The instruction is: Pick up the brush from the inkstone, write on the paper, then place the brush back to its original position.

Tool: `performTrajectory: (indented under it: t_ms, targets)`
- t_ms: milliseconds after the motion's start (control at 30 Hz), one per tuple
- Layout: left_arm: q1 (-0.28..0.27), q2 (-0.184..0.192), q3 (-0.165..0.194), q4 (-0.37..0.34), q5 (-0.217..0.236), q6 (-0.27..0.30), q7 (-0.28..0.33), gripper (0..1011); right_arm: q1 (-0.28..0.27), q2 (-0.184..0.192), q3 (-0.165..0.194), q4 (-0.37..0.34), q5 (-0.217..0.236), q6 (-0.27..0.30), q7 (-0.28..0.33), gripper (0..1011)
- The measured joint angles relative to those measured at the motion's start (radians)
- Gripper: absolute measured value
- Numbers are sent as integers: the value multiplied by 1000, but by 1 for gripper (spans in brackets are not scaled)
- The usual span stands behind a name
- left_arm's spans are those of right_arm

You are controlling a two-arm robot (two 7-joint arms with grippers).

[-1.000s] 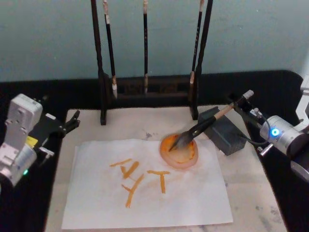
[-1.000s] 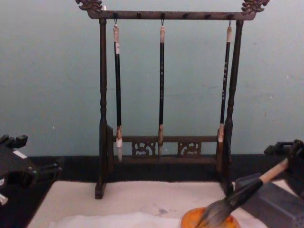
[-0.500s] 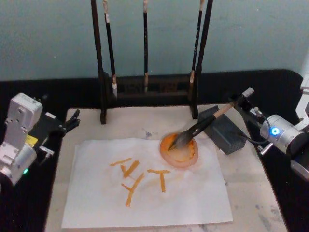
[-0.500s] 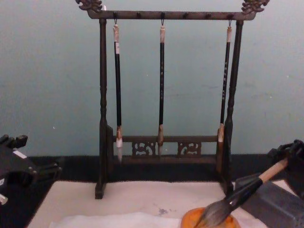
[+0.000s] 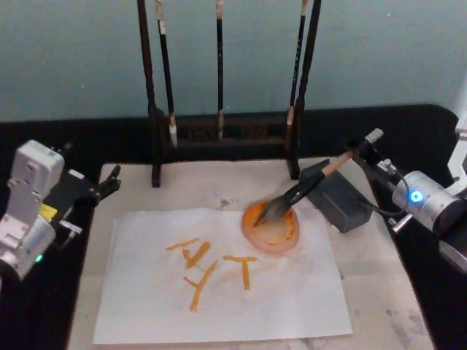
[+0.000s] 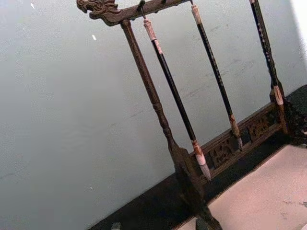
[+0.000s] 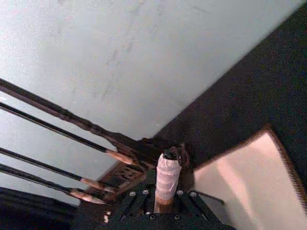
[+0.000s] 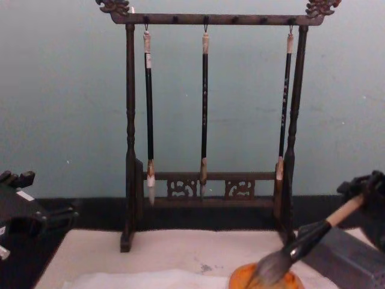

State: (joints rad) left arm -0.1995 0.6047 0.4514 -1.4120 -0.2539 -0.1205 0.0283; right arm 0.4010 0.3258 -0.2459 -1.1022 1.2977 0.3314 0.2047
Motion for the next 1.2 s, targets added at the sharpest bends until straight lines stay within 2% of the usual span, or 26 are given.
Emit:
performTrajectory:
  t_ms: [367, 667, 867, 967, 1000, 1067, 1100, 1200]
  targets:
    - [0, 0, 0, 0, 0, 0, 0, 1010, 0, 24, -23, -67, 3, -53, 20, 151]
    - [0, 0, 0, 0, 0, 0, 0, 1010, 15, 57, -65, -108, -49, -117, 63, 151]
    - [0, 0, 0, 0, 0, 0, 0, 1010, 27, 93, -120, -154, -141, -194, 114, 150]
    - [0, 0, 0, 0, 0, 0, 0, 1010, 32, 111, -150, -179, -223, -252, 150, 150]
    - [0, 0, 0, 0, 0, 0, 0, 1010, 32, 111, -150, -179, -223, -252, 150, 150]
    - [0, 0, 0, 0, 0, 0, 0, 1010, 34, 123, -167, -199, -284, -292, 175, 150]
    - [0, 0, 0, 0, 0, 0, 0, 1010, 34, 123, -167, -199, -284, -292, 175, 150]
    - [0, 0, 0, 0, 0, 0, 0, 1010, 36, 135, -187, -220, -358, -340, 202, 151]
